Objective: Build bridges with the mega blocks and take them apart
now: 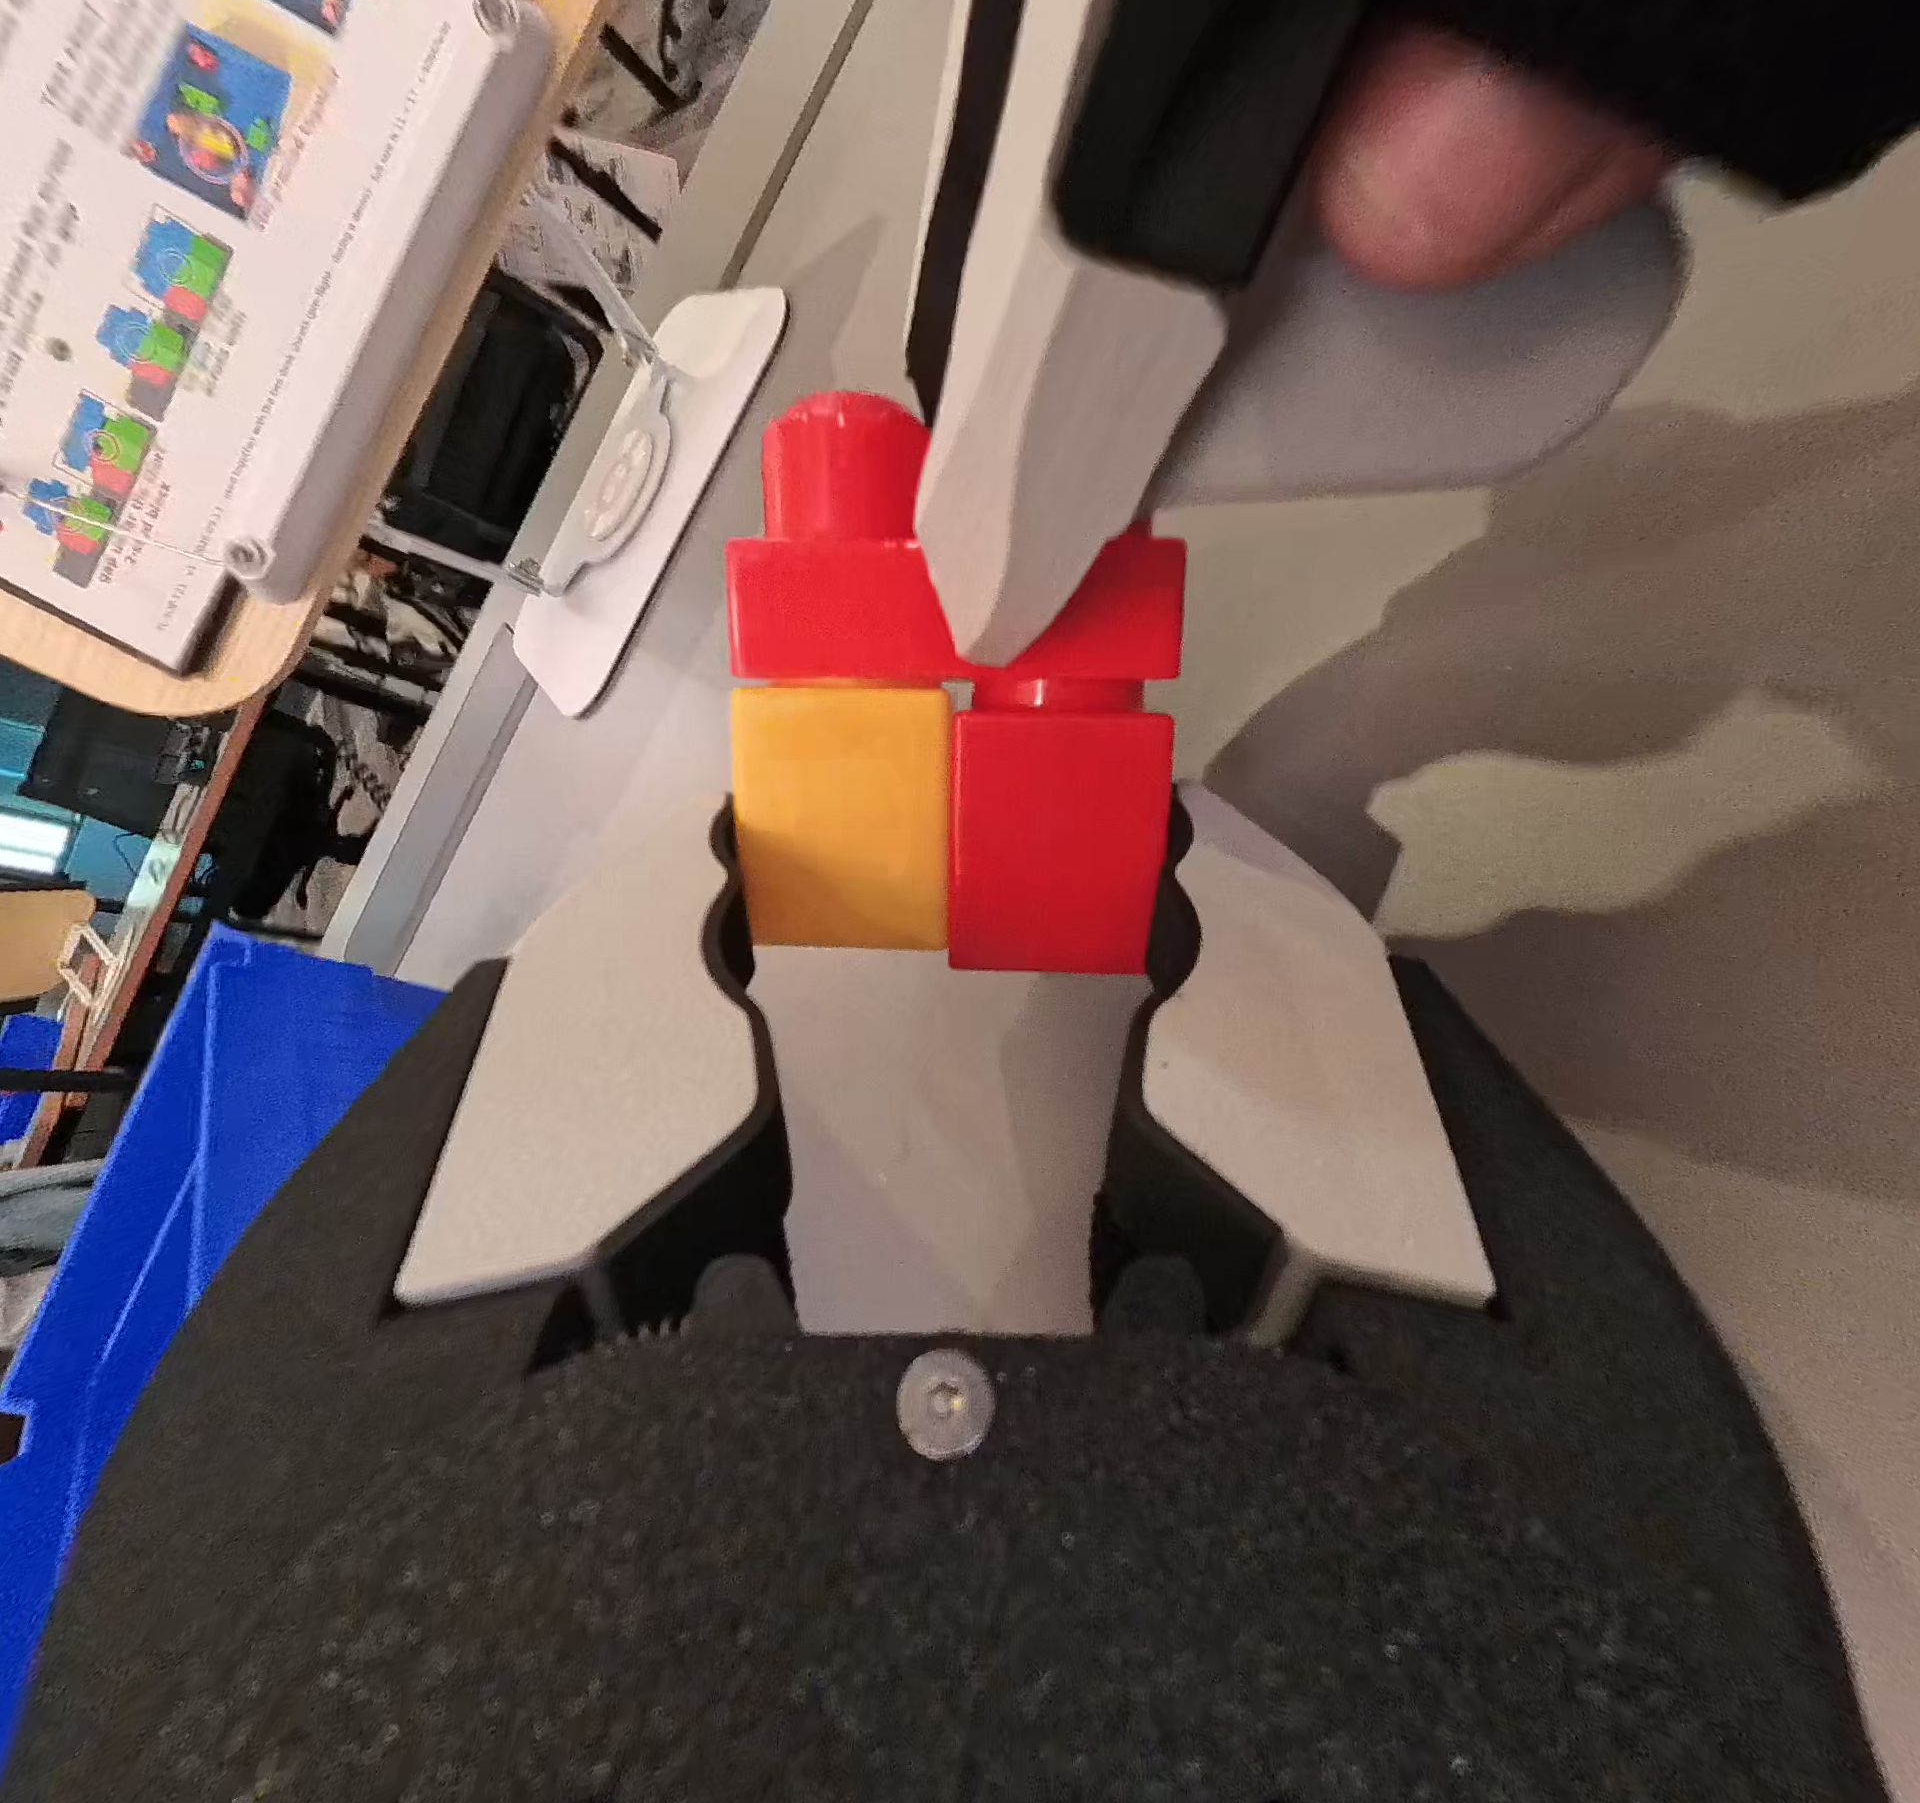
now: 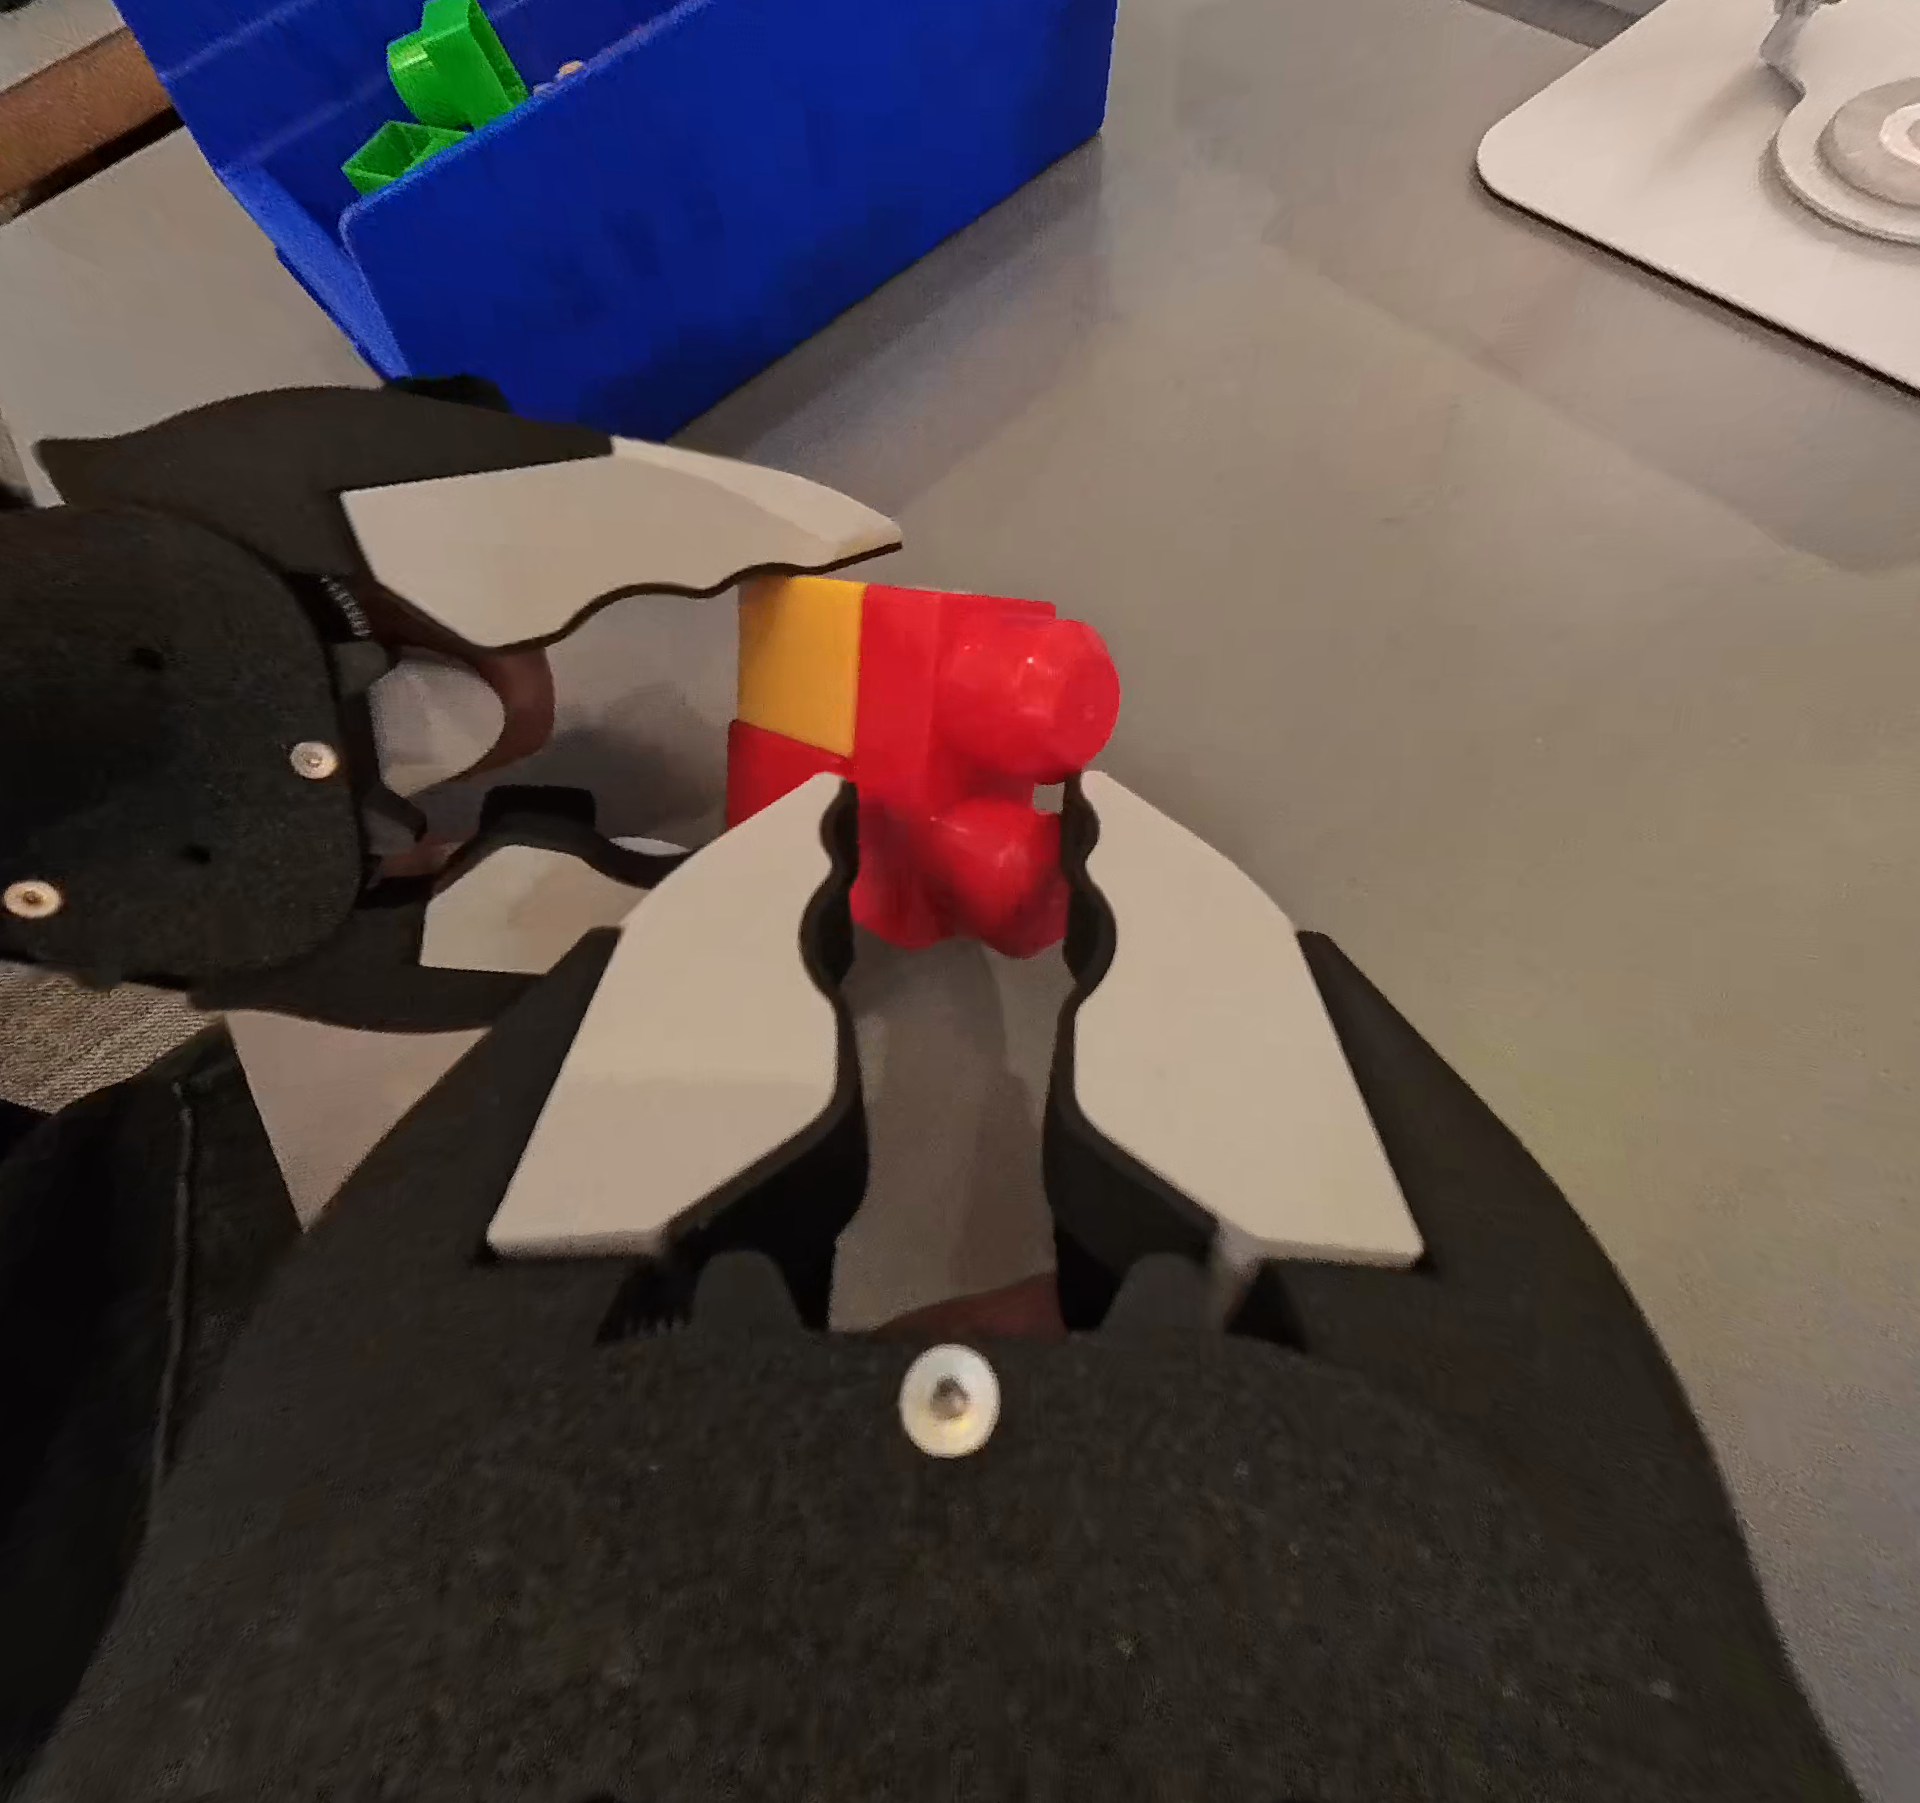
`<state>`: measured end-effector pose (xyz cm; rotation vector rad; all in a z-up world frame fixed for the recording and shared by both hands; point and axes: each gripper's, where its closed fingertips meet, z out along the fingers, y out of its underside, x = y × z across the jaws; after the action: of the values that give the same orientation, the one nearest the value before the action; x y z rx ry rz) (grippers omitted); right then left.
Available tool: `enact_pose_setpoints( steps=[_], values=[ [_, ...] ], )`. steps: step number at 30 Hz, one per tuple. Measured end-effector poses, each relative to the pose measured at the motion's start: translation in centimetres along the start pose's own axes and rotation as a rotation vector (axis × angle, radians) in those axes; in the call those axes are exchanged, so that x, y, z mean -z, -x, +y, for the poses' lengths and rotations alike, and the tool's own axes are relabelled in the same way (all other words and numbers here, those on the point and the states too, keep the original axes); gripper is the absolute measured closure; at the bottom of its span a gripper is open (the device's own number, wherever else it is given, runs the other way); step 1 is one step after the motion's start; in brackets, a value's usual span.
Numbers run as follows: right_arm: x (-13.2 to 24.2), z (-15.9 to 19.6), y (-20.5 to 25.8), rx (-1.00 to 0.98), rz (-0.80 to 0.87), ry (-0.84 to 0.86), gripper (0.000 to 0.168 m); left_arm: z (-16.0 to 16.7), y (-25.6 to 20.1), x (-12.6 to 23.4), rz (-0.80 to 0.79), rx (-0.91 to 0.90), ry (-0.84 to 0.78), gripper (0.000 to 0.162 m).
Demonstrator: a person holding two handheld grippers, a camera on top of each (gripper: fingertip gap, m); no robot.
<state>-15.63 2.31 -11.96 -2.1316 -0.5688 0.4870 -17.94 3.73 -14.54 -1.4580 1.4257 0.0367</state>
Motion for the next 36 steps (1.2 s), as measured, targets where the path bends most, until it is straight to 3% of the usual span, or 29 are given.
enact_pose_setpoints(
  steps=[3, 5, 11, 16, 22, 24, 36],
  values=[
    [-0.6, 0.6, -0.2, -0.026, -0.015, 0.018, 0.124, -0.8, -0.4, 0.3, 0.001, -0.013, -0.030, 0.088],
    [-0.5, 0.2, -0.4, -0.049, -0.050, -0.017, 0.129, -0.8, -0.2, 0.2, -0.011, -0.027, -0.022, 0.088],
    [1.2, -1.4, -0.1, -0.160, -0.337, -0.127, 0.140, -1.6, 0.6, 1.3, -0.001, 0.012, -0.091, 0.087],
    [1.5, -1.1, 0.1, -0.267, -0.491, -0.145, 0.123, -2.3, 0.4, 2.4, 0.041, 0.037, -0.147, 0.087],
    [1.5, 0.0, 1.7, -0.355, -0.674, -0.072, 0.119, -2.5, -1.0, 2.5, 0.086, -0.015, -0.182, 0.087],
    [1.4, 0.5, 2.0, -0.354, -0.693, -0.053, 0.135, -2.6, -1.4, 2.3, 0.103, -0.020, -0.178, 0.087],
    [1.0, 0.9, 1.6, -0.393, -0.624, -0.047, 0.134, -2.3, -1.9, 1.6, 0.228, 0.064, -0.211, 0.088]
  ],
)
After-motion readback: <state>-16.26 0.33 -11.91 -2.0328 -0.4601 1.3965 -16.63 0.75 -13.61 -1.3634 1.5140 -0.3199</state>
